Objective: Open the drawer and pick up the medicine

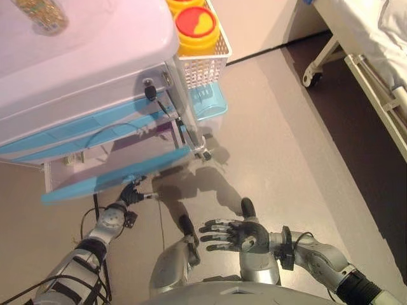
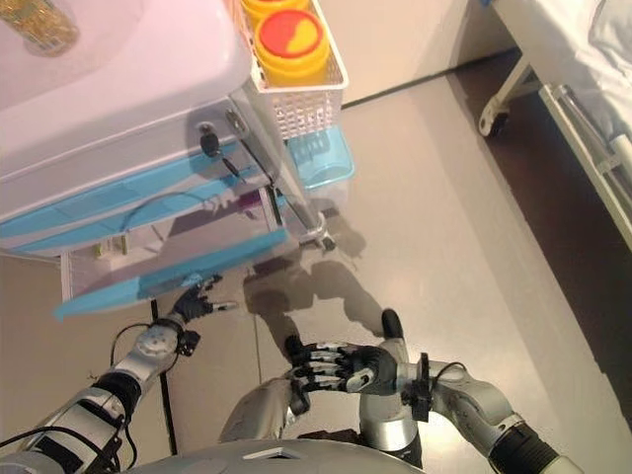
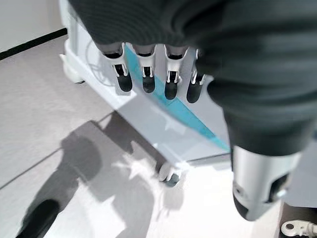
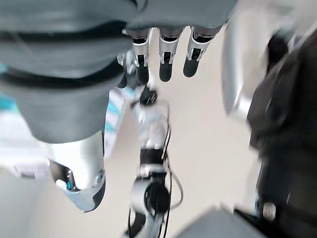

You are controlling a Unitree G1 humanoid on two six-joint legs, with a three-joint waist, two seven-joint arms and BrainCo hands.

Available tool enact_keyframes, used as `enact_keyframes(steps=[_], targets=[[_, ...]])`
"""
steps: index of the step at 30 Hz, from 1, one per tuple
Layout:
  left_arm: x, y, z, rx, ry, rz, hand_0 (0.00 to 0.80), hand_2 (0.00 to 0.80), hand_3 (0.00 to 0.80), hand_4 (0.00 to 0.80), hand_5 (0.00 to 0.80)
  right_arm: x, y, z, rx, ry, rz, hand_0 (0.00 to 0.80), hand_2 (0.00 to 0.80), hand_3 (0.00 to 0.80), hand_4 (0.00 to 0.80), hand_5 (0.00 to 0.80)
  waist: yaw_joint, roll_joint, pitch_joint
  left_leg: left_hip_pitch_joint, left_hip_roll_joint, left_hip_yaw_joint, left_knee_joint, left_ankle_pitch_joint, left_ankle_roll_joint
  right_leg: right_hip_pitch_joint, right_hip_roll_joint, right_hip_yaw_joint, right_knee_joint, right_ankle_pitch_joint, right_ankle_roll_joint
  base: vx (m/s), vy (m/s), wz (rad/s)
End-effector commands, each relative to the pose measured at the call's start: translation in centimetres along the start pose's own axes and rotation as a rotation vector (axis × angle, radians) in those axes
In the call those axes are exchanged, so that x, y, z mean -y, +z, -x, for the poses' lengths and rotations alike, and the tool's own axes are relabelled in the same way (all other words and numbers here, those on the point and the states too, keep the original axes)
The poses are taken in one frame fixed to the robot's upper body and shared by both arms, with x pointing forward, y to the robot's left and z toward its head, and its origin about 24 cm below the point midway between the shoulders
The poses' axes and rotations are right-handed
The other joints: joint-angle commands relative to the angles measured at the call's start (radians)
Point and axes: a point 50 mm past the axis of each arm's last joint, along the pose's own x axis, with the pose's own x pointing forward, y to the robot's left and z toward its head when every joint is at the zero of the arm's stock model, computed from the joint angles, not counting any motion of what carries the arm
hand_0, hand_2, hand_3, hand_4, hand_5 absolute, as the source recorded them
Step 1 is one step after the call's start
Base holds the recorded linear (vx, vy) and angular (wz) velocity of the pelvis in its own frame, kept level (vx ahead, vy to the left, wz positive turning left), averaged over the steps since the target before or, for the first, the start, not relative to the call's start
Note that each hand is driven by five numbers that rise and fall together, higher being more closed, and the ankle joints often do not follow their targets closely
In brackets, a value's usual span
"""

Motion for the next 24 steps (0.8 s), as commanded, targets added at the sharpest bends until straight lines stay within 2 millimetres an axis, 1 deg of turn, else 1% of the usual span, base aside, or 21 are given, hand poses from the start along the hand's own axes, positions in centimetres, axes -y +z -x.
enact_keyframes(steps=[1,2,3,4,5,6,7,9,12,15,19,22,24], targets=[[-8.2,3.1,0.2,0.102,0.208,-0.015,0.000,0.000,0.000,0.000,0.000,-1.0,-0.2,-0.2,0.087,0.072,0.002,0.000,0.000,0.000,0.000,0.000,-0.025,-0.058,0.007,-0.115,0.019,-0.007,0.313,-0.179,0.020,-0.080,-0.025,0.003,-0.029,0.132,-0.002,-0.089,0.027,-0.05],[-9.1,3.5,0.3,0.105,0.234,-0.018,0.000,0.000,0.000,0.000,0.000,-0.9,-0.2,0.0,0.094,0.067,0.004,0.000,0.000,0.000,0.000,0.000,-0.027,-0.060,0.016,-0.124,0.022,-0.003,0.322,-0.181,0.021,-0.089,-0.023,0.006,-0.027,0.136,-0.002,-0.095,0.052,-0.07],[-11.1,4.2,0.6,0.108,0.297,-0.026,0.000,0.000,0.000,0.000,0.000,-0.7,-0.2,0.4,0.111,0.053,0.001,0.000,0.000,0.000,0.000,0.000,-0.033,-0.065,0.035,-0.142,0.025,0.002,0.340,-0.185,0.024,-0.105,-0.021,0.012,-0.022,0.142,-0.003,-0.088,0.053,-0.16],[-12.4,4.7,0.8,0.110,0.335,-0.025,0.000,0.000,0.000,0.000,0.000,-0.6,-0.3,0.6,0.124,0.046,-0.003,0.000,0.000,0.000,0.000,0.000,-0.037,-0.068,0.045,-0.152,0.026,0.006,0.350,-0.189,0.027,-0.115,-0.020,0.017,-0.021,0.148,-0.003,-0.094,0.070,-0.21],[-14.4,5.2,1.3,0.109,0.395,-0.005,0.000,0.000,0.000,0.000,0.000,-0.5,-0.5,0.8,0.134,0.038,-0.008,0.000,0.000,0.000,0.000,0.000,-0.043,-0.073,0.051,-0.172,0.027,0.013,0.363,-0.195,0.031,-0.135,-0.020,0.023,-0.023,0.155,-0.002,-0.069,0.054,-0.19],[-15.8,5.6,1.7,0.104,0.441,0.004,0.000,0.000,0.000,0.000,0.000,-0.6,-0.8,0.8,0.137,0.037,-0.008,0.000,0.000,0.000,0.000,0.000,-0.046,-0.076,0.051,-0.193,0.029,0.015,0.373,-0.198,0.033,-0.154,-0.018,0.027,-0.020,0.158,-0.001,0.024,0.077,-0.10],[-16.8,5.9,2.1,0.100,0.482,0.006,0.000,0.000,0.000,0.000,0.000,-0.6,-1.1,0.9,0.140,0.037,-0.010,0.000,0.000,0.000,0.000,0.000,-0.047,-0.070,0.051,-0.200,0.035,0.005,0.393,-0.236,0.031,-0.156,-0.011,0.026,-0.011,0.136,0.005,0.032,0.050,-0.09],[-19.3,6.6,3.0,0.095,0.572,0.030,0.000,0.000,0.000,0.000,0.000,-0.7,-1.5,0.9,0.142,0.043,-0.001,0.000,0.000,0.000,0.000,0.000,-0.051,-0.077,0.051,-0.237,0.040,0.007,0.418,-0.247,0.037,-0.186,-0.007,0.029,-0.007,0.142,0.007,-0.021,0.020,-0.10],[-21.7,7.4,4.1,0.095,0.672,0.074,0.000,0.000,0.000,0.000,0.000,-0.7,-2.0,0.7,0.144,0.052,-0.002,0.000,0.000,0.000,0.000,0.000,-0.055,-0.087,0.051,-0.268,0.048,0.013,0.441,-0.265,0.046,-0.211,-0.004,0.030,-0.012,0.153,0.014,-0.045,0.009,-0.09],[-23.4,7.8,5.2,0.098,0.764,0.115,0.000,0.000,0.000,0.000,0.000,-0.9,-2.5,0.3,0.155,0.060,-0.008,0.000,0.000,0.000,0.000,0.000,-0.052,-0.094,0.051,-0.284,0.051,0.012,0.449,-0.275,0.055,-0.224,0.002,0.028,-0.014,0.159,0.019,-0.027,-0.013,-0.08],[-25.2,8.2,6.6,0.111,0.851,0.152,0.000,0.000,0.000,0.000,0.000,-1.4,-3.4,-0.4,0.163,0.083,-0.027,0.000,0.000,0.000,0.000,0.000,-0.042,-0.117,0.051,-0.300,0.057,0.000,0.464,-0.291,0.061,-0.223,0.010,0.021,-0.014,0.166,0.022,-0.021,-0.078,-0.01],[-25.7,8.4,6.9,0.124,0.847,0.158,0.000,0.000,0.000,0.000,0.000,-1.8,-3.6,-1.0,0.171,0.103,-0.037,0.000,0.000,0.000,0.000,0.000,-0.033,-0.134,0.051,-0.296,0.056,-0.009,0.460,-0.298,0.067,-0.214,0.014,0.008,-0.019,0.170,0.023,-0.019,-0.134,0.02],[-25.4,8.8,6.6,0.141,0.769,0.139,0.000,0.000,0.000,0.000,0.000,-1.9,-3.5,-1.4,0.178,0.109,-0.042,0.000,0.000,0.000,0.000,0.000,-0.023,-0.146,0.051,-0.292,0.057,-0.020,0.456,-0.303,0.071,-0.208,0.018,-0.002,-0.018,0.172,0.023,-0.025,-0.147,0.12]])
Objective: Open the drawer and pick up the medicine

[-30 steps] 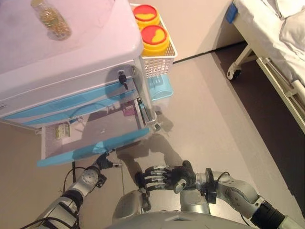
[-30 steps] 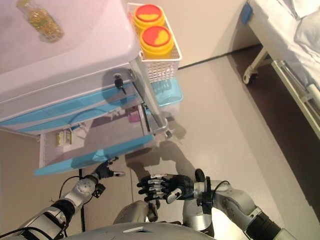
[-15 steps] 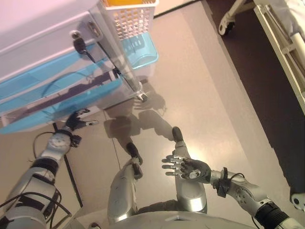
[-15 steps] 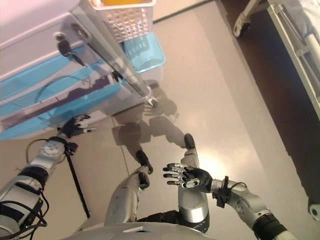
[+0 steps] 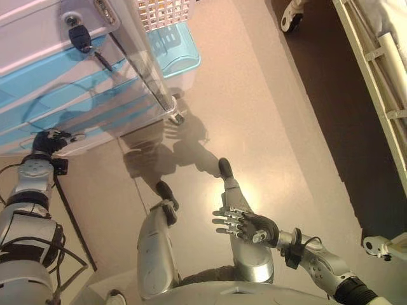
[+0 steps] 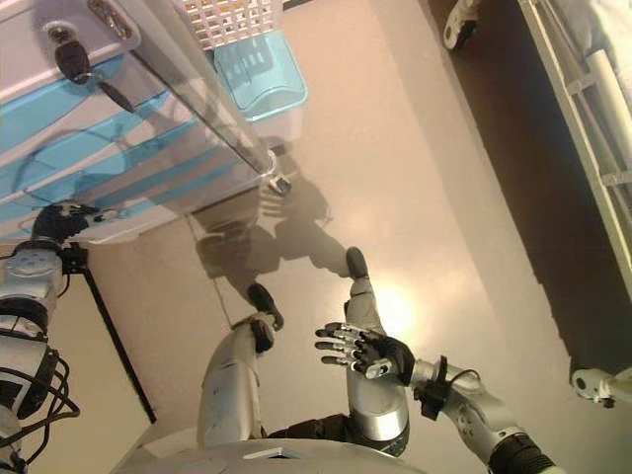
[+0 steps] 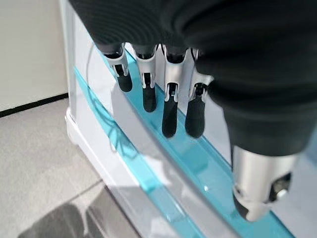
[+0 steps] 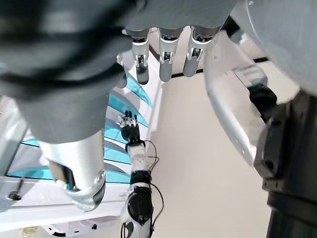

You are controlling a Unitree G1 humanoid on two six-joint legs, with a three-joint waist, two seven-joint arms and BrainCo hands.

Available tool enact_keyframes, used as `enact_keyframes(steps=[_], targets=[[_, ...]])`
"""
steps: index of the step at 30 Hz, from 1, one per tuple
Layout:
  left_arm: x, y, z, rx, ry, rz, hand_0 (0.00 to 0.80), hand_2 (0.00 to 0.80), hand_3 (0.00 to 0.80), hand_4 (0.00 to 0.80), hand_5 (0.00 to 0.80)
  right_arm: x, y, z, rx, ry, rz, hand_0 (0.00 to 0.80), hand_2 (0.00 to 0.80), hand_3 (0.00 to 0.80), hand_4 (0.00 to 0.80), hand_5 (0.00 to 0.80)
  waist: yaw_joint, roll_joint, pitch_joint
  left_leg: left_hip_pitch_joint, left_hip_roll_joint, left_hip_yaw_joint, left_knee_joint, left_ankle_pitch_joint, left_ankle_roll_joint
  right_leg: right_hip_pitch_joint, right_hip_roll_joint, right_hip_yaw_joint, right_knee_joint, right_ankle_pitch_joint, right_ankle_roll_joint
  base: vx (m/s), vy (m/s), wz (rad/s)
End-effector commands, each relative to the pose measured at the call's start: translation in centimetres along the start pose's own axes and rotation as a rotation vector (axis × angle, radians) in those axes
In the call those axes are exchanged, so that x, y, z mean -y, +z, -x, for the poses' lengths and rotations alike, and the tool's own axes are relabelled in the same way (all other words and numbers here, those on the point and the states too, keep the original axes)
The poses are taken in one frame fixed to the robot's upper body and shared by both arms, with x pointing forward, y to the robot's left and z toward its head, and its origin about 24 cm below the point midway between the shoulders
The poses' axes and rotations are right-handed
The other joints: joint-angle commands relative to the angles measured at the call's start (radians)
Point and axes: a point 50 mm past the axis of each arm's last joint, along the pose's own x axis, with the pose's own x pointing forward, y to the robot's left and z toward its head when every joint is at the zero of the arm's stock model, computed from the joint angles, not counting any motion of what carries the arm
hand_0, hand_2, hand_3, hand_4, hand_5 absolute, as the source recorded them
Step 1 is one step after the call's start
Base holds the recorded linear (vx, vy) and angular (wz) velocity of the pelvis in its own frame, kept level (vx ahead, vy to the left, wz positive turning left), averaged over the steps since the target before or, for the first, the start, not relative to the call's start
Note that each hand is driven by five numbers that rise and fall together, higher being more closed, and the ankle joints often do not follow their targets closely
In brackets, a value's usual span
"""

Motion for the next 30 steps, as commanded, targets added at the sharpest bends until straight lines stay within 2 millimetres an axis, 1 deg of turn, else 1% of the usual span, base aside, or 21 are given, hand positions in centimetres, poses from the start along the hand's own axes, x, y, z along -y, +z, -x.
enact_keyframes(steps=[1,2,4,6,8,10,11,12,13,14,15,16,17,19,20,21,23,26,30], targets=[[-7.5,4.5,0.0,0.153,0.156,0.060,0.000,0.000,0.000,0.000,0.000,-2.2,-2.4,-0.9,0.013,0.089,-0.079,0.000,0.000,0.000,0.000,0.000,0.015,-0.060,-0.035,0.042,-0.055,0.014,0.087,-0.159,0.076,-0.021,-0.050,-0.006,-0.040,0.104,0.035,-0.021,-0.128,0.16],[-7.0,4.6,0.0,0.155,0.112,0.055,0.000,0.000,0.000,0.000,0.000,-2.3,-2.3,-1.1,0.016,0.085,-0.081,0.000,0.000,0.000,0.000,0.000,0.019,-0.062,-0.035,0.045,-0.055,0.010,0.085,-0.158,0.077,-0.017,-0.049,-0.009,-0.039,0.104,0.034,-0.023,-0.125,0.12],[-5.3,4.8,-0.2,0.171,-0.006,0.035,0.000,0.000,0.000,0.000,0.000,-2.1,-2.1,-1.3,0.022,0.047,-0.068,0.000,0.000,0.000,0.000,0.000,0.028,-0.065,-0.035,0.055,-0.057,0.003,0.073,-0.155,0.080,-0.007,-0.047,-0.017,-0.038,0.103,0.034,-0.022,-0.124,0.07],[-3.2,4.9,-0.3,0.180,-0.139,0.043,0.000,0.000,0.000,0.000,0.000,-1.7,-1.5,-1.5,0.048,-0.003,-0.077,0.000,0.000,0.000,0.000,0.000,0.038,-0.065,-0.035,0.065,-0.059,-0.005,0.057,-0.145,0.082,0.004,-0.045,-0.024,-0.036,0.099,0.034,-0.019,-0.120,0.15],[-1.0,4.4,-0.1,0.174,-0.271,0.069,0.000,0.000,0.000,0.000,0.000,-1.4,-1.1,-1.7,0.070,-0.028,-0.080,0.000,0.000,0.000,0.000,0.000,0.046,-0.064,-0.035,0.079,-0.062,-0.010,0.033,-0.132,0.081,0.019,-0.045,-0.033,-0.042,0.097,0.033,-0.030,-0.112,0.13],[1.8,3.3,0.4,0.148,-0.411,0.116,0.000,0.000,0.000,0.000,0.000,-0.8,-0.5,-1.7,0.089,-0.079,-0.048,0.000,0.000,0.000,0.000,0.000,0.057,-0.060,-0.035,0.094,-0.067,-0.020,0.005,-0.116,0.078,0.034,-0.043,-0.041,-0.046,0.091,0.032,-0.028,-0.119,0.06],[3.8,2.4,0.9,0.130,-0.491,0.147,0.000,0.000,0.000,0.000,0.000,-0.3,-0.1,-1.7,0.099,-0.131,-0.031,0.000,0.000,0.000,0.000,0.000,0.065,-0.056,-0.035,0.105,-0.070,-0.027,-0.013,-0.105,0.075,0.044,-0.043,-0.047,-0.051,0.088,0.031,-0.109,-0.159,0.09],[5.6,1.6,1.4,0.104,-0.565,0.192,0.000,0.000,0.000,0.000,0.000,0.3,0.6,-1.7,0.112,-0.173,-0.015,0.000,0.000,0.000,0.000,0.000,0.068,-0.060,-0.035,0.099,-0.080,-0.024,-0.042,-0.057,0.076,0.036,-0.048,-0.048,-0.062,0.110,0.022,-0.103,-0.138,0.17],[7.0,0.7,2.0,0.086,-0.616,0.213,0.000,0.000,0.000,0.000,0.000,0.7,0.9,-1.7,0.118,-0.200,-0.013,0.000,0.000,0.000,0.000,0.000,0.074,-0.054,-0.035,0.109,-0.084,-0.030,-0.058,-0.049,0.072,0.046,-0.048,-0.053,-0.068,0.107,0.019,-0.105,-0.120,0.22],[8.9,-0.6,2.9,0.052,-0.686,0.233,0.000,0.000,0.000,0.000,0.000,1.2,1.2,-1.6,0.120,-0.244,-0.006,0.000,0.000,0.000,0.000,0.000,0.082,-0.046,-0.035,0.124,-0.089,-0.039,-0.080,-0.038,0.068,0.060,-0.047,-0.062,-0.074,0.103,0.014,-0.014,-0.077,0.24],[11.1,-1.9,4.1,0.035,-0.758,0.218,0.000,0.000,0.000,0.000,0.000,1.7,1.4,-1.5,0.118,-0.283,-0.007,0.000,0.000,0.000,0.000,0.000,0.090,-0.037,-0.035,0.136,-0.094,-0.052,-0.100,-0.025,0.063,0.076,-0.047,-0.068,-0.084,0.099,0.007,-0.015,-0.082,0.17],[12.6,-2.8,5.2,0.016,-0.816,0.214,0.000,0.000,0.000,0.000,0.000,2.1,1.5,-1.4,0.116,-0.314,-0.009,0.000,0.000,0.000,0.000,0.000,0.098,-0.029,-0.035,0.148,-0.099,-0.062,-0.119,-0.013,0.059,0.088,-0.045,-0.072,-0.089,0.097,0.001,-0.006,-0.092,0.13],[15.2,-4.6,7.1,-0.032,-0.899,0.236,0.000,0.000,0.000,0.000,0.000,2.8,1.5,-1.2,0.113,-0.368,-0.011,0.000,0.000,0.000,0.000,0.000,0.111,-0.017,-0.035,0.172,-0.104,-0.078,-0.152,0.007,0.051,0.114,-0.043,-0.082,-0.098,0.090,-0.007,0.002,-0.085,0.12],[16.9,-5.6,8.6,-0.069,-0.955,0.254,0.000,0.000,0.000,0.000,0.000,3.4,1.4,-0.9,0.104,-0.416,-0.009,0.000,0.000,0.000,0.000,0.000,0.120,-0.009,-0.035,0.194,-0.106,-0.088,-0.177,0.021,0.046,0.133,-0.041,-0.092,-0.104,0.084,-0.014,0.000,-0.074,0.21],[18.4,-6.5,10.0,-0.108,-1.013,0.270,0.000,0.000,0.000,0.000,0.000,4.0,1.2,-0.6,0.094,-0.463,-0.023,0.000,0.000,0.000,0.000,0.000,0.128,-0.002,-0.035,0.216,-0.105,-0.095,-0.202,0.036,0.040,0.154,-0.038,-0.105,-0.109,0.078,-0.022,0.005,-0.089,0.17],[19.5,-7.0,11.0,-0.135,-1.051,0.293,0.000,0.000,0.000,0.000,0.000,4.4,0.9,-0.4,0.080,-0.495,-0.034,0.000,0.000,0.000,0.000,0.000,0.134,0.002,-0.041,0.231,-0.104,-0.100,-0.220,0.046,0.035,0.168,-0.036,-0.113,-0.116,0.075,-0.027,0.014,-0.126,0.13],[21.4,-8.6,13.4,-0.222,-1.116,0.365,0.000,0.000,0.000,0.000,0.000,5.1,0.1,0.0,0.041,-0.552,-0.051,0.000,0.000,0.000,0.000,0.000,0.145,0.009,-0.070,0.258,-0.097,-0.112,-0.269,0.070,0.025,0.194,-0.029,-0.131,-0.132,0.065,-0.039,0.034,-0.144,0.17],[23.4,-10.5,16.7,-0.334,-1.174,0.448,0.000,0.000,0.000,0.000,0.000,5.7,-1.2,0.3,-0.023,-0.625,-0.066,0.000,0.000,0.000,0.000,0.000,0.160,0.020,-0.109,0.288,-0.087,-0.130,-0.319,0.100,0.014,0.226,-0.017,-0.156,-0.144,0.052,-0.053,0.023,-0.150,0.23],[24.3,-12.6,19.7,-0.459,-1.219,0.556,0.000,0.000,0.000,0.000,0.000,6.4,-3.0,0.8,-0.094,-0.683,-0.099,0.000,0.000,0.000,0.000,0.000,0.184,0.032,-0.163,0.332,-0.077,-0.157,-0.371,0.126,0.000,0.282,-0.003,-0.196,-0.161,0.034,-0.068,0.036,-0.149,0.18]])
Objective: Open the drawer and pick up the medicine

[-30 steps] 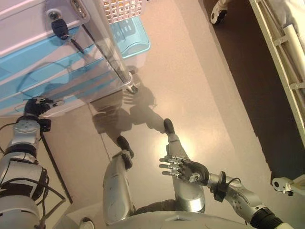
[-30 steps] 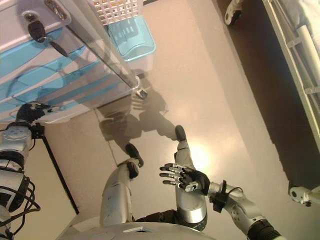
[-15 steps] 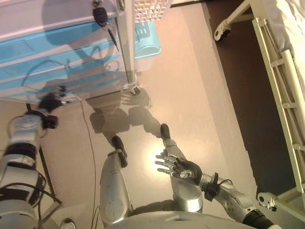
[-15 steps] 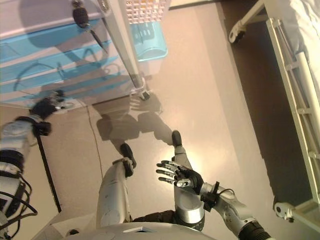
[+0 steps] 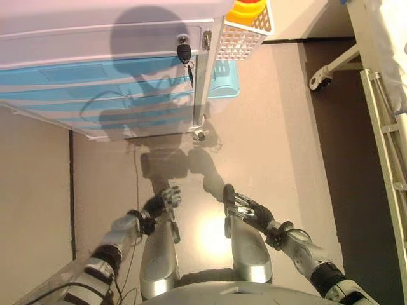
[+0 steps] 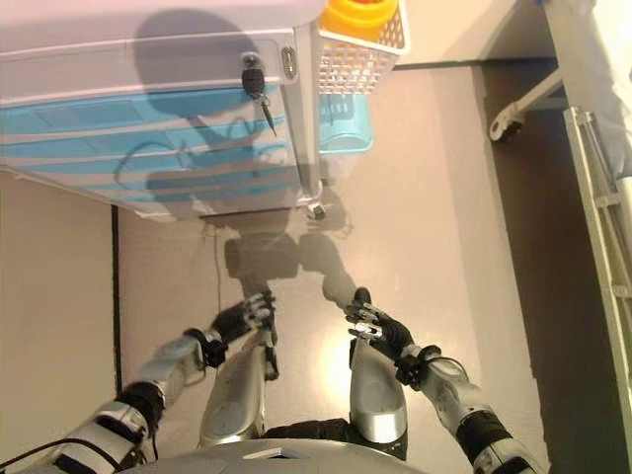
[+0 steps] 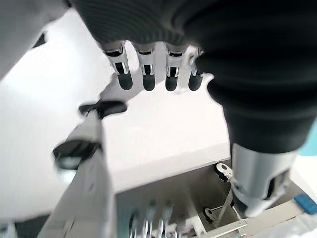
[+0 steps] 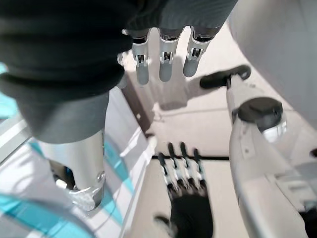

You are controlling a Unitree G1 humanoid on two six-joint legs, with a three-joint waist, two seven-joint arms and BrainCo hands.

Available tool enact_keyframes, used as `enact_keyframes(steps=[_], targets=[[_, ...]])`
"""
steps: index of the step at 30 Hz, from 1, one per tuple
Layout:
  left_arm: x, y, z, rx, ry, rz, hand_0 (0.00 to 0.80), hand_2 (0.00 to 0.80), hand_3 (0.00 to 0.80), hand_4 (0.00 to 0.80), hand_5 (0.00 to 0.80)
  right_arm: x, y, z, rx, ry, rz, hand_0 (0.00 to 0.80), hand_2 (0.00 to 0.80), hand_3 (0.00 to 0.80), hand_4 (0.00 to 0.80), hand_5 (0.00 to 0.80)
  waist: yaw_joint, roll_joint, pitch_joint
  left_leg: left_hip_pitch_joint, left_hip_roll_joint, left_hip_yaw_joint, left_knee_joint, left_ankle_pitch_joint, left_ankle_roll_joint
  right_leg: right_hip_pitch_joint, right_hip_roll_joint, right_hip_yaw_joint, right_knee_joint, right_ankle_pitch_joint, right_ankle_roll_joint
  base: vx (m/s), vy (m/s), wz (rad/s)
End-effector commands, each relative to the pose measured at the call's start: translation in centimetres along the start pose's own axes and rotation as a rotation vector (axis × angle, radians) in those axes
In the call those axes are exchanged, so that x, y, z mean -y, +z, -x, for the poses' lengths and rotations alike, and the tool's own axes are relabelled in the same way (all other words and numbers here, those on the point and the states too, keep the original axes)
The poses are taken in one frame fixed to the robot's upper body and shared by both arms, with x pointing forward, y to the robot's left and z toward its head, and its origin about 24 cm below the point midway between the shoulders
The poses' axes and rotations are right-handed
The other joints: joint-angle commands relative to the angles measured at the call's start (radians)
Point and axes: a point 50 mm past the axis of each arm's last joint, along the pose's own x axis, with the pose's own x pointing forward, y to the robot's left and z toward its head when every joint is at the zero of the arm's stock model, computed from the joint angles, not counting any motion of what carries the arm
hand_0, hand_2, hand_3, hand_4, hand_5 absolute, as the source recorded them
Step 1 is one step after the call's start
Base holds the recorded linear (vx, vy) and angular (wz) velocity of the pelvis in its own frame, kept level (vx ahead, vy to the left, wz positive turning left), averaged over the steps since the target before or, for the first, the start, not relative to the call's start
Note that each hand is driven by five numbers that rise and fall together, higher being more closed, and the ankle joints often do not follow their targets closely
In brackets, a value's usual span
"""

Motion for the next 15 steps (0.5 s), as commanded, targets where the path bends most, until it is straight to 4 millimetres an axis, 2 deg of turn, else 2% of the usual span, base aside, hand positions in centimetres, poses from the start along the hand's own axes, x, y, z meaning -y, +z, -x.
enact_keyframes(steps=[1,5,9,15], targets=[[0.9,-2.7,0.7,-0.030,-0.057,0.114,0.000,0.000,0.000,0.000,0.000,0.0,-2.1,0.5,-0.065,-0.012,-0.002,0.000,0.000,0.000,0.000,0.000,0.039,0.010,-0.142,0.010,-0.003,-0.020,0.067,-0.087,0.025,-0.030,0.029,-0.027,0.045,0.004,-0.047,0.071,-0.119,0.21],[1.9,-5.5,1.2,-0.094,-0.069,0.224,0.000,0.000,0.000,0.000,0.000,0.5,-4.1,0.6,-0.133,-0.054,-0.019,0.000,0.000,0.000,0.000,0.000,0.068,0.022,-0.210,0.044,0.007,-0.032,0.021,-0.060,0.013,0.019,0.030,-0.065,0.039,-0.013,-0.048,0.065,-0.078,0.15],[2.3,-7.1,1.5,-0.137,-0.081,0.261,0.000,0.000,0.000,0.000,0.000,0.4,-5.6,0.7,-0.183,-0.061,-0.022,0.000,0.000,0.000,0.000,0.000,0.085,0.030,-0.267,0.071,0.003,-0.047,-0.007,-0.053,0.007,0.061,0.026,-0.087,0.029,-0.029,-0.046,0.047,-0.013,0.18],[2.8,-8.7,1.9,-0.185,-0.072,0.297,0.000,0.000,0.000,0.000,0.000,0.0,-7.4,0.8,-0.217,-0.068,-0.099,0.000,0.000,0.000,0.000,0.000,0.099,0.031,-0.345,0.112,-0.017,-0.055,-0.012,-0.074,0.012,0.116,0.017,-0.095,0.001,-0.031,-0.038,0.063,0.033,0.10]])
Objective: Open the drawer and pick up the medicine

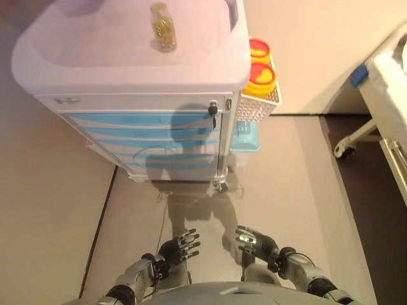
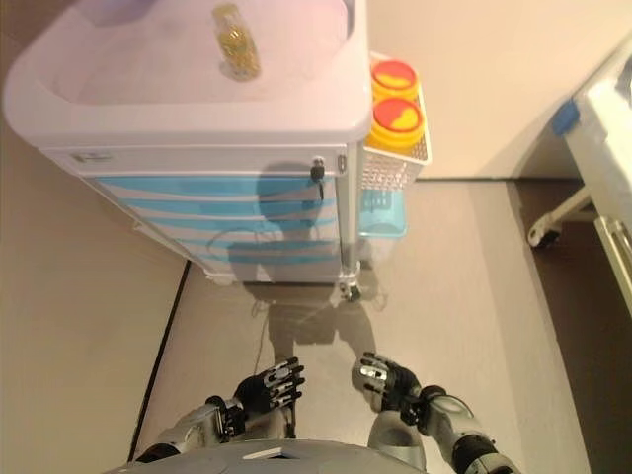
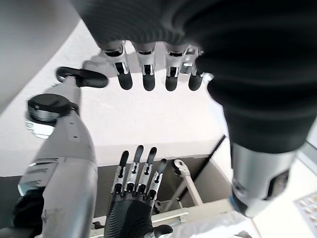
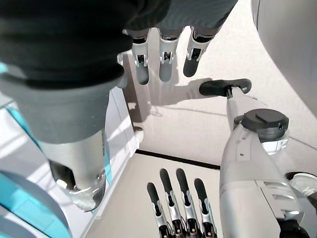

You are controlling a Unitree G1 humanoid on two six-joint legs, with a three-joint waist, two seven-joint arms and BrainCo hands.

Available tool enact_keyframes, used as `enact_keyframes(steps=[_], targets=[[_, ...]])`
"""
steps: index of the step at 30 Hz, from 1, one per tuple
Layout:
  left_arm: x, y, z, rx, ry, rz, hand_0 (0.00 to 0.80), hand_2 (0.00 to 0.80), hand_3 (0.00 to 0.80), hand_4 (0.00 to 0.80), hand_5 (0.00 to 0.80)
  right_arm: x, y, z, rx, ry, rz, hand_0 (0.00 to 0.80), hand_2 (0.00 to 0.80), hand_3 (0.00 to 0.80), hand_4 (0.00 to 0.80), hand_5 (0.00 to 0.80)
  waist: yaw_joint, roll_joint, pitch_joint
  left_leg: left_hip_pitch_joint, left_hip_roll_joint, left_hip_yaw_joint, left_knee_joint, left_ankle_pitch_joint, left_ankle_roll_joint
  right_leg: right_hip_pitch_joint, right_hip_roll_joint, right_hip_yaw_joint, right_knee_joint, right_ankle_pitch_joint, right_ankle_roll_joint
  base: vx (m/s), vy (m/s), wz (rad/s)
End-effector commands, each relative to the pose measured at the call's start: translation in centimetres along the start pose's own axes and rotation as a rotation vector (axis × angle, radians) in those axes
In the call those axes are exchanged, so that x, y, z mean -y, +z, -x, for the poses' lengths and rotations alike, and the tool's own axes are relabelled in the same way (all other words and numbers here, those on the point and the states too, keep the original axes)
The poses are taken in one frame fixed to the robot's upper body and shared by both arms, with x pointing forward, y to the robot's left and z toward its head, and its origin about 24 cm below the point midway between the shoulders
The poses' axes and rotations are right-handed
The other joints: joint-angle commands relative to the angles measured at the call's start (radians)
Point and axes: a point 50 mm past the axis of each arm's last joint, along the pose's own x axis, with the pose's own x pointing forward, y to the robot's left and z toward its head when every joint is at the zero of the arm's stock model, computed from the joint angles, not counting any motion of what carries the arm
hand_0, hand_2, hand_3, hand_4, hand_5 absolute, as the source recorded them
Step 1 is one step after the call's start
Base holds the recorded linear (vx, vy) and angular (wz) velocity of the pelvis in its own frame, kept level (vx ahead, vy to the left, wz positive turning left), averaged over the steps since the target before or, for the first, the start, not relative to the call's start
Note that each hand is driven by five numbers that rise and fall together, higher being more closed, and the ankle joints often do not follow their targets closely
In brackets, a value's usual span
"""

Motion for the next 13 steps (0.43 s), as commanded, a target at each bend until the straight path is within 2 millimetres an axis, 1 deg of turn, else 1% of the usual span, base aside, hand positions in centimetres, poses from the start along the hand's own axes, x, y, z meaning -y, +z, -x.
enact_keyframes(steps=[1,3,8,13], targets=[[0.0,0.3,-0.3,-0.006,-0.015,0.004,0.000,0.000,0.000,0.000,0.000,-1.3,0.2,-0.6,0.031,0.067,-0.024,0.000,0.000,0.000,0.000,0.000,0.023,-0.033,-0.009,-0.002,-0.030,-0.004,0.085,-0.087,0.025,-0.052,-0.002,-0.008,0.118,-0.024,-0.033,0.041,0.040,-0.06],[-0.2,0.0,-0.2,-0.008,-0.008,0.019,0.000,0.000,0.000,0.000,0.000,-1.3,-0.5,-0.7,0.011,0.068,-0.061,0.000,0.000,0.000,0.000,0.000,0.024,-0.032,-0.029,0.017,-0.032,0.000,0.074,-0.092,0.027,-0.035,-0.002,-0.006,0.102,-0.021,-0.029,0.049,0.048,-0.01],[-0.3,-0.5,-0.1,-0.012,-0.004,0.050,0.000,0.000,0.000,0.000,0.000,-1.1,-1.5,-0.6,-0.008,0.055,-0.125,0.000,0.000,0.000,0.000,0.000,0.024,-0.025,-0.059,0.051,-0.039,0.003,0.042,-0.095,0.032,-0.007,-0.003,-0.004,0.084,-0.022,-0.021,0.027,0.049,0.01],[-0.4,-0.7,-0.1,-0.019,0.002,0.039,0.000,0.000,0.000,0.000,0.000,-1.1,-2.2,-0.6,-0.027,0.061,-0.136,0.000,0.000,0.000,0.000,0.000,0.020,-0.023,-0.076,0.068,-0.045,0.010,0.039,-0.105,0.039,0.007,-0.007,0.002,0.079,-0.024,-0.017,0.013,0.032,-0.01]])
